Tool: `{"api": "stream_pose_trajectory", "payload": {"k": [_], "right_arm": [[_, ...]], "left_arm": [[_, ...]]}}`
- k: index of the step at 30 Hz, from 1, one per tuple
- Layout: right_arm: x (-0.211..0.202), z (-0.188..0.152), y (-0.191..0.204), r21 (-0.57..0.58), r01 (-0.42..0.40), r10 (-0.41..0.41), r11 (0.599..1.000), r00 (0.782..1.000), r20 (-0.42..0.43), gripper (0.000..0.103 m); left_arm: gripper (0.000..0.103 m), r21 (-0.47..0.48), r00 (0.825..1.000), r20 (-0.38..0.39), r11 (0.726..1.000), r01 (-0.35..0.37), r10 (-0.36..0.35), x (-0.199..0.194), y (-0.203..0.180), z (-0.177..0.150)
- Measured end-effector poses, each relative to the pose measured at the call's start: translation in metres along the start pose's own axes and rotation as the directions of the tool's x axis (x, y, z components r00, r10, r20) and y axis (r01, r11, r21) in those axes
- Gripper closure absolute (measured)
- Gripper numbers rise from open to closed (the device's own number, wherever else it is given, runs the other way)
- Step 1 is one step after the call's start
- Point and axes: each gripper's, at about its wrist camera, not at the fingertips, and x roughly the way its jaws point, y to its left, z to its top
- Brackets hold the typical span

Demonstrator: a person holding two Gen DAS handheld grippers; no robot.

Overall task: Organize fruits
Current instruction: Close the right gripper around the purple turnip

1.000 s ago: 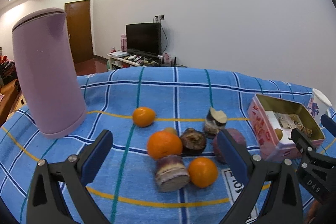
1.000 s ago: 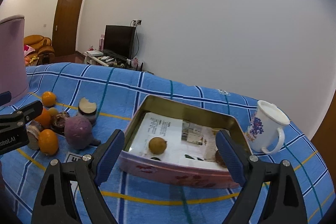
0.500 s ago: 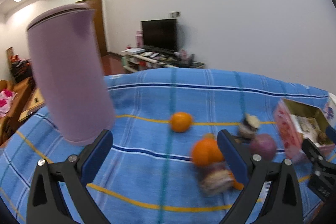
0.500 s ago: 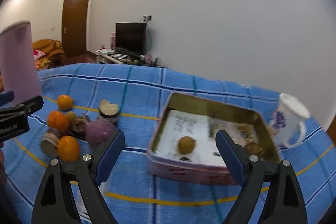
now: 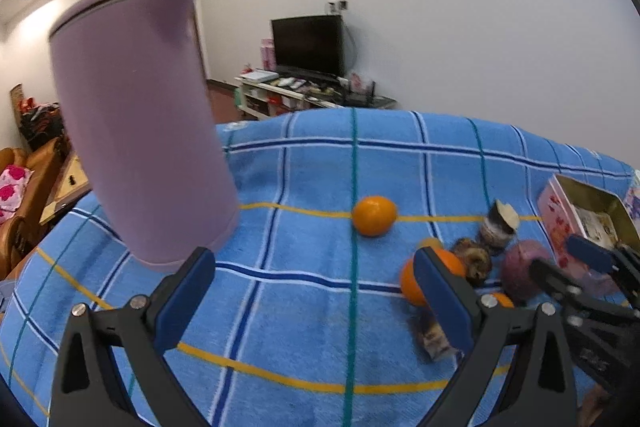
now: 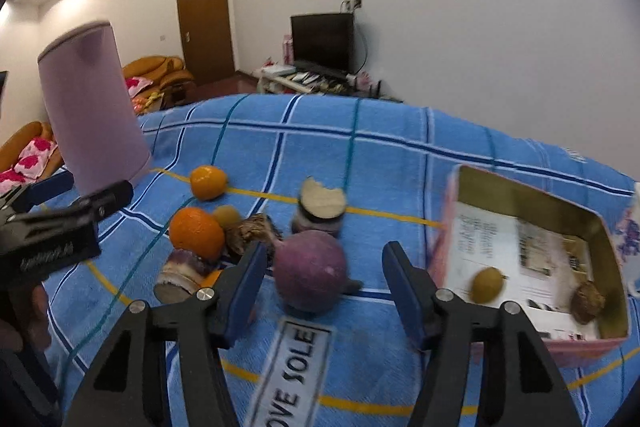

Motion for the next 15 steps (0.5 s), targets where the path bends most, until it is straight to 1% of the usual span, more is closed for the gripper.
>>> {"api": "stream_pose_trajectory", "payload": {"k": [5,6,9,11,13,15], "right_arm": [[0.031,0.001,0.006,-0.002,0.01,-0.011,1.0,0.996,-0.094,0.041],[0.035,0.002,0.006,-0.008,0.029,-0.03,1.0,0.994,-0.105,0.041],[0.04,0.005,0.003,0.0,0.023,-0.023,1.0,0.994,-0.111,0.041],[0.045,0.005,0.007,-0.032,0.037,-0.041,0.999,0.991,-0.127,0.041],[0.047,0.004,0.012,-0.065,0.047,-0.055,0.997,0.989,-0.137,0.047],[0.045,0.003,0.014,-0.082,0.035,-0.046,0.996,0.99,-0.134,0.052]], "left_arm": [[0.002,0.055,0.998,-0.025,0.997,0.05,-0.049,0.0,-0.018,-0.004],[0.002,0.055,0.997,-0.035,0.996,0.064,-0.062,0.001,-0.02,-0.004],[0.002,0.035,0.992,-0.063,0.993,0.109,-0.107,0.004,-0.023,-0.006],[0.002,0.025,0.988,-0.084,0.991,0.132,-0.129,0.007,-0.025,-0.008],[0.006,0.024,0.986,-0.095,0.99,0.14,-0.137,0.009,-0.027,-0.01],[0.007,0.018,0.984,-0.103,0.989,0.148,-0.145,0.01,-0.027,-0.011]]}}
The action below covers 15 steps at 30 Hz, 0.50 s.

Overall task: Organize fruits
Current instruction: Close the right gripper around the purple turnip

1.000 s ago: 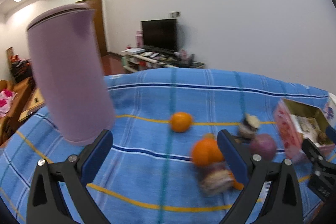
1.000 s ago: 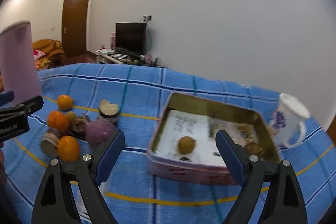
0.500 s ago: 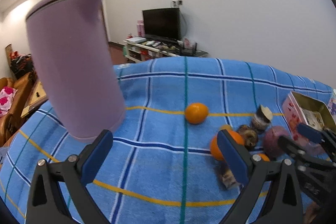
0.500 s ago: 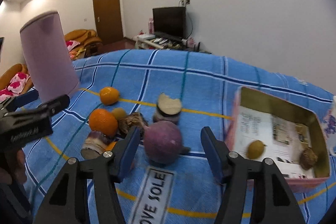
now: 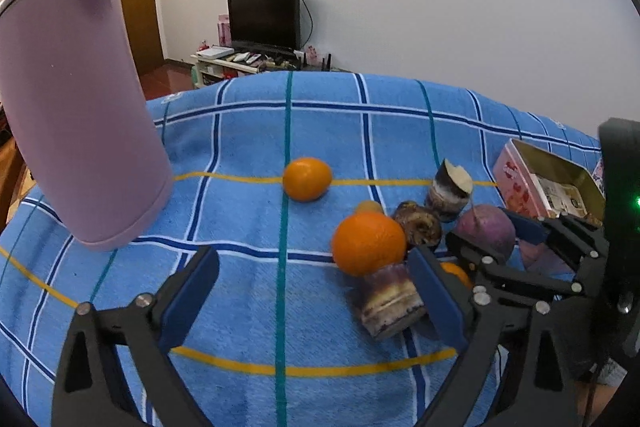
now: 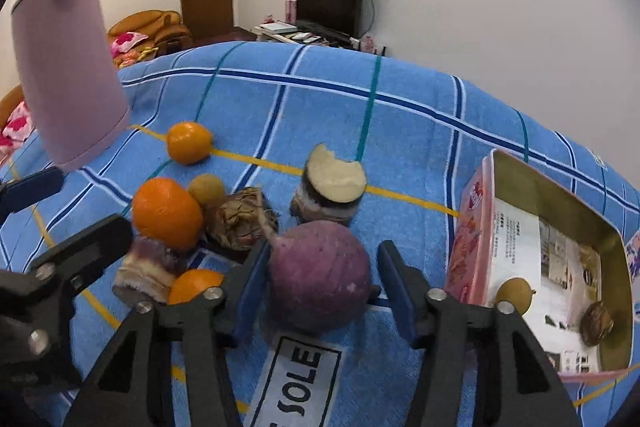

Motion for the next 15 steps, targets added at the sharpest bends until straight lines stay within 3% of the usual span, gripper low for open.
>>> {"api": "stream_pose_trajectory", "payload": {"k": [5,8,15], "right_arm": [[-0.012,-0.007,-0.003,0.025,-0.018,0.017,1.0,0.999,0.028,0.053],[-0.032,-0.014,-0.014,0.064,-0.031,0.025,0.997,0.996,0.091,0.053],[-0.062,-0.025,-0.023,0.118,-0.088,0.065,0.989,0.981,0.183,0.052]], "left_arm": [[0.007,-0.025,0.998,-0.02,0.998,0.066,-0.067,0.001,0.001,0.0],[0.007,-0.022,0.996,-0.026,0.996,0.081,-0.082,0.003,-0.001,-0.001],[0.012,-0.047,0.985,-0.11,0.991,0.125,-0.13,0.028,-0.005,-0.01]]}}
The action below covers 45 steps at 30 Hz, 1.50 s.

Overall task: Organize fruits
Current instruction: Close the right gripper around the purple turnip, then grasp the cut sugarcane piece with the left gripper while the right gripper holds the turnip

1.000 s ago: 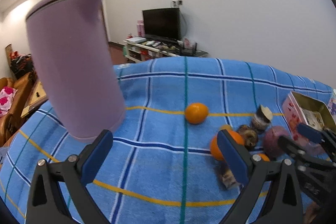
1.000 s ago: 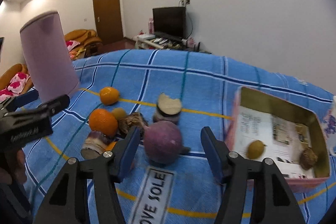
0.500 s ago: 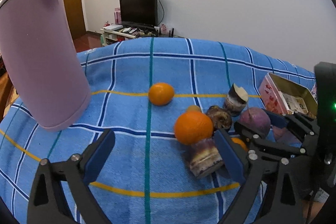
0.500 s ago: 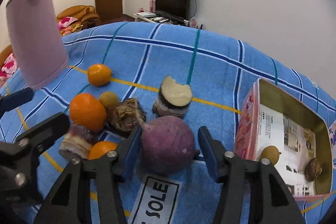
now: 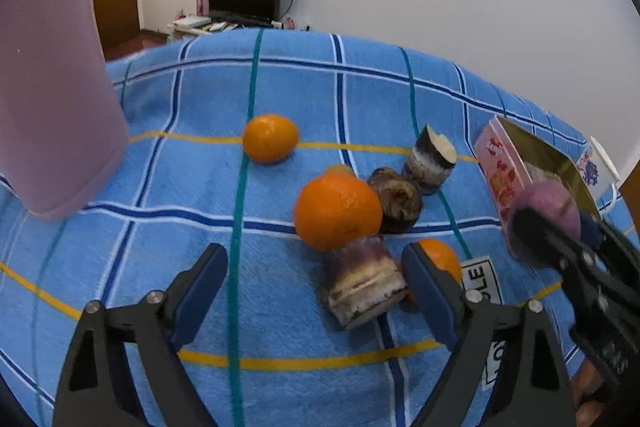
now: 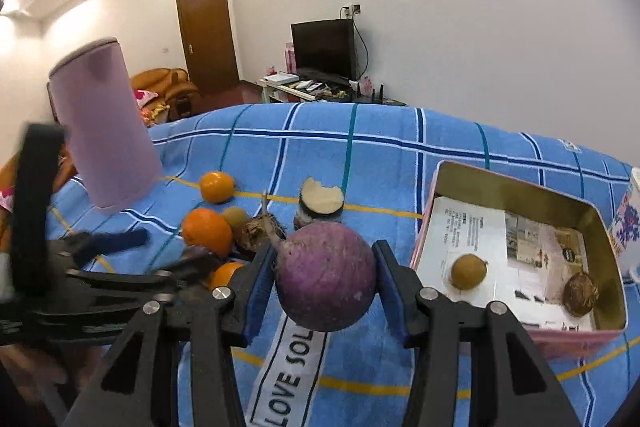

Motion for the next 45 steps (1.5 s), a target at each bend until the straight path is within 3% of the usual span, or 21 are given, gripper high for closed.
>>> {"api": "stream_pose_trajectory", "payload": {"k": [3,8,9,10,15,18,22,28,37,45], "right_arm": [[0.0,-0.005,0.003,0.002,-0.022,0.022,1.0,1.0,-0.013,0.052],[0.002,-0.009,0.008,-0.008,-0.029,0.029,1.0,0.999,-0.023,0.052],[0.001,-0.009,0.007,-0.006,-0.028,0.028,1.0,0.999,-0.021,0.052],[0.001,-0.01,0.006,-0.004,-0.025,0.025,1.0,1.0,-0.019,0.052],[-0.004,-0.01,0.002,-0.003,-0.004,0.004,1.0,1.0,-0.001,0.052],[-0.007,-0.009,0.0,0.0,-0.006,0.006,1.0,1.0,0.016,0.052],[-0.016,-0.007,0.001,-0.013,0.001,0.0,1.0,0.998,0.068,0.052],[-0.023,-0.006,0.005,-0.042,0.016,-0.011,0.999,0.992,0.123,0.052],[-0.025,-0.006,0.01,-0.065,0.057,-0.047,0.996,0.989,0.14,0.052],[-0.024,-0.01,0.016,-0.112,0.081,-0.064,0.99,0.987,0.147,0.052]], "left_arm": [[0.017,-0.026,0.998,-0.028,0.998,0.059,-0.06,0.004,0.003,-0.002],[0.038,0.079,0.998,-0.036,0.996,0.049,-0.046,0.006,-0.015,-0.008],[0.042,0.08,0.998,-0.035,0.995,0.057,-0.054,0.005,-0.015,-0.007],[0.056,0.065,0.995,-0.037,0.994,0.092,-0.09,0.004,-0.013,-0.007],[0.056,0.024,0.997,-0.008,0.996,0.082,-0.082,0.0,-0.004,-0.004],[0.056,0.041,0.995,0.078,0.998,0.054,-0.058,-0.016,-0.005,-0.001],[0.056,0.043,0.972,0.232,0.998,0.04,-0.049,-0.046,-0.002,0.002],[0.056,0.039,0.936,0.353,0.999,-0.031,0.015,-0.057,-0.009,0.006],[0.056,0.06,0.93,0.36,0.993,-0.1,0.072,-0.053,-0.019,0.0],[0.056,0.049,0.913,0.39,0.987,-0.153,0.123,-0.06,-0.027,-0.007]]}}
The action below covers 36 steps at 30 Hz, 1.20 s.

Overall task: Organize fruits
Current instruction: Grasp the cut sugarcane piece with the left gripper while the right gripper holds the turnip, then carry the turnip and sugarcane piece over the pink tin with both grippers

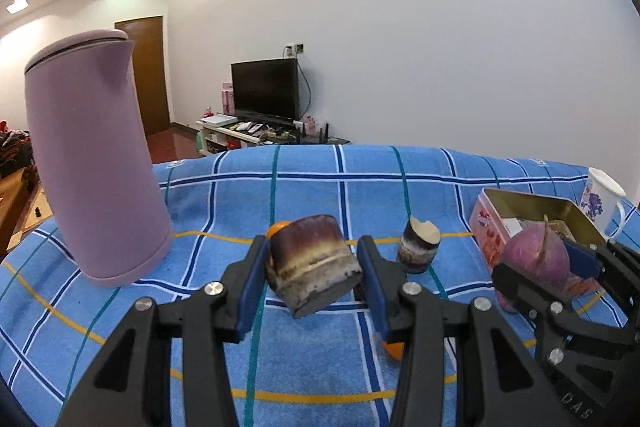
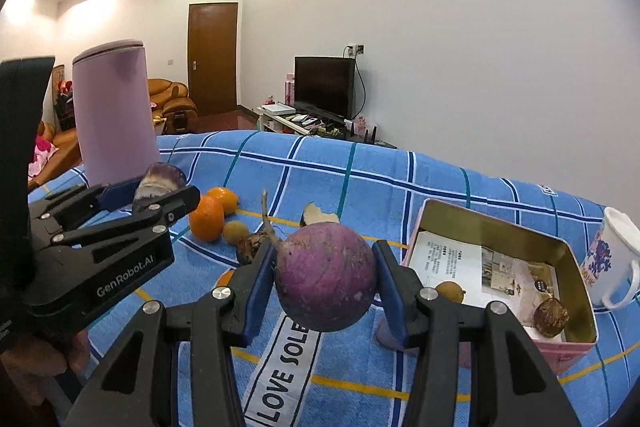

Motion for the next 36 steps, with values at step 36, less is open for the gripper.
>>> {"api": "stream_pose_trajectory", "payload": {"k": [36], "right_arm": [[-0.032,-0.019,-0.093,0.041,0.163,-0.162,0.986,0.987,-0.011,0.052]], "left_arm": [[0.056,0.095,0.997,-0.018,0.993,0.07,-0.068,-0.015,-0.082,-0.006]]}}
